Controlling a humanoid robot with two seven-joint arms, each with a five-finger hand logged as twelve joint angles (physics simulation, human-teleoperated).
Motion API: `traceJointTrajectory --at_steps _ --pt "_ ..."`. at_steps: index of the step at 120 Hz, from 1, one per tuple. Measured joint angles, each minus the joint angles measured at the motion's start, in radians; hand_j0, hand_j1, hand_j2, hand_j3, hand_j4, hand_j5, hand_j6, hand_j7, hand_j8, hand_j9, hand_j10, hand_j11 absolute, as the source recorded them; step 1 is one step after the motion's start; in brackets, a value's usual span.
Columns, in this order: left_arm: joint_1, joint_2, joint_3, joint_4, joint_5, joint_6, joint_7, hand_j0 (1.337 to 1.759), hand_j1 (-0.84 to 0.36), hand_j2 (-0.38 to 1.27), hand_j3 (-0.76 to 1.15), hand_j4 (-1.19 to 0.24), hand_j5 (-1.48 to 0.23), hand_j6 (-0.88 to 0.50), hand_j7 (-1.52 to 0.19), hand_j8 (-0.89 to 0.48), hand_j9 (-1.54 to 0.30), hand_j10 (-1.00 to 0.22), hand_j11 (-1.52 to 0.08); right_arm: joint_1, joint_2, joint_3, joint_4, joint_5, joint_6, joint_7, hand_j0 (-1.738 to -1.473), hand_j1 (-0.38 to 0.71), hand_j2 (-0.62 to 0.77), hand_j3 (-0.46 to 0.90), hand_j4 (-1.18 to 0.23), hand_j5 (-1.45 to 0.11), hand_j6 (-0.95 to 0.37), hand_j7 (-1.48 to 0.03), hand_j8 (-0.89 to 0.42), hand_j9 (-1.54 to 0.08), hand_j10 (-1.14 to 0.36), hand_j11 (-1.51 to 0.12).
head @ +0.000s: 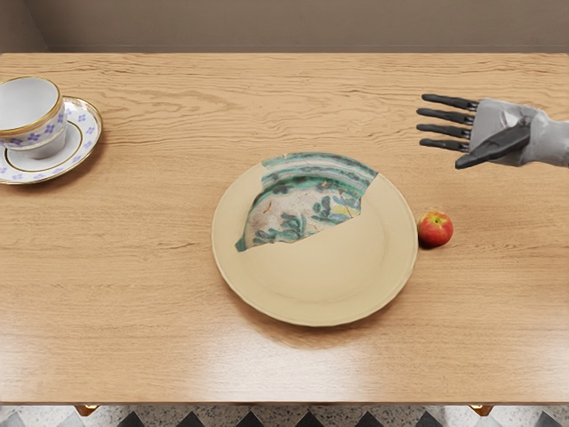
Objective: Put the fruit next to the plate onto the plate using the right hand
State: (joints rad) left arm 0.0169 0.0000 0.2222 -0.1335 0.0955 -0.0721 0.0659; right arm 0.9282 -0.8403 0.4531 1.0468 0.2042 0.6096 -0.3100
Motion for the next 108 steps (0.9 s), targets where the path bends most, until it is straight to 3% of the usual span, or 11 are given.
traceJointTrajectory --at_steps 11,27,51,58,67,81,108 --pt "0.000 0.000 0.000 0.000 0.000 0.000 0.000 1.658 0.06 0.05 0.00 -0.25 -0.32 -0.25 -0.32 -0.25 -0.32 -0.25 -0.32 0.010 0.002 0.001 0.012 -0.013 0.001 -0.017 -1.658 -0.31 -0.01 0.00 -0.03 -0.04 -0.03 -0.04 -0.03 -0.04 -0.03 -0.04" --pt "0.000 0.000 0.000 0.000 0.000 0.000 0.000 1.658 0.06 0.05 0.00 -0.25 -0.32 -0.25 -0.32 -0.25 -0.32 -0.24 -0.32 0.025 -0.014 0.014 0.014 -0.058 0.001 -0.097 -1.658 -0.31 -0.01 0.00 -0.03 -0.04 -0.03 -0.04 -0.03 -0.04 -0.03 -0.04" --pt "0.000 0.000 0.000 0.000 0.000 0.000 0.000 1.658 0.06 0.05 0.00 -0.25 -0.32 -0.25 -0.32 -0.25 -0.32 -0.24 -0.32 0.030 -0.035 0.146 0.036 -0.442 0.002 -0.112 -1.658 -0.31 -0.01 0.00 -0.03 -0.05 -0.03 -0.05 -0.03 -0.05 -0.03 -0.05" --pt "0.000 0.000 0.000 0.000 0.000 0.000 0.000 1.658 0.06 0.05 0.00 -0.25 -0.32 -0.25 -0.32 -0.25 -0.32 -0.24 -0.32 0.029 -0.052 0.167 0.082 -0.548 0.002 -0.106 -1.658 -0.31 -0.01 0.00 -0.04 -0.05 -0.03 -0.05 -0.04 -0.05 -0.04 -0.05" --pt "0.000 0.000 0.000 0.000 0.000 0.000 0.000 1.658 0.06 0.05 0.00 -0.25 -0.32 -0.25 -0.32 -0.25 -0.32 -0.24 -0.32 0.022 -0.095 0.177 0.175 -0.675 0.002 -0.085 -1.658 -0.31 -0.01 0.00 -0.04 -0.05 -0.04 -0.05 -0.04 -0.05 -0.04 -0.05" --pt "0.000 0.000 0.000 0.000 0.000 0.000 0.000 1.658 0.06 0.05 0.00 -0.25 -0.32 -0.25 -0.32 -0.25 -0.32 -0.24 -0.32 -0.024 -0.167 0.180 0.290 -0.825 -0.017 -0.004 -1.658 -0.31 -0.01 0.00 -0.04 -0.05 -0.04 -0.05 -0.04 -0.05 -0.04 -0.05" --pt "0.000 0.000 0.000 0.000 0.000 0.000 0.000 1.658 0.06 0.05 0.00 -0.25 -0.32 -0.25 -0.32 -0.25 -0.32 -0.24 -0.32 -0.129 -0.206 0.160 0.443 -0.966 -0.283 0.120 -1.658 -0.30 -0.01 0.00 -0.04 -0.05 -0.05 -0.05 -0.04 -0.05 -0.04 -0.05"
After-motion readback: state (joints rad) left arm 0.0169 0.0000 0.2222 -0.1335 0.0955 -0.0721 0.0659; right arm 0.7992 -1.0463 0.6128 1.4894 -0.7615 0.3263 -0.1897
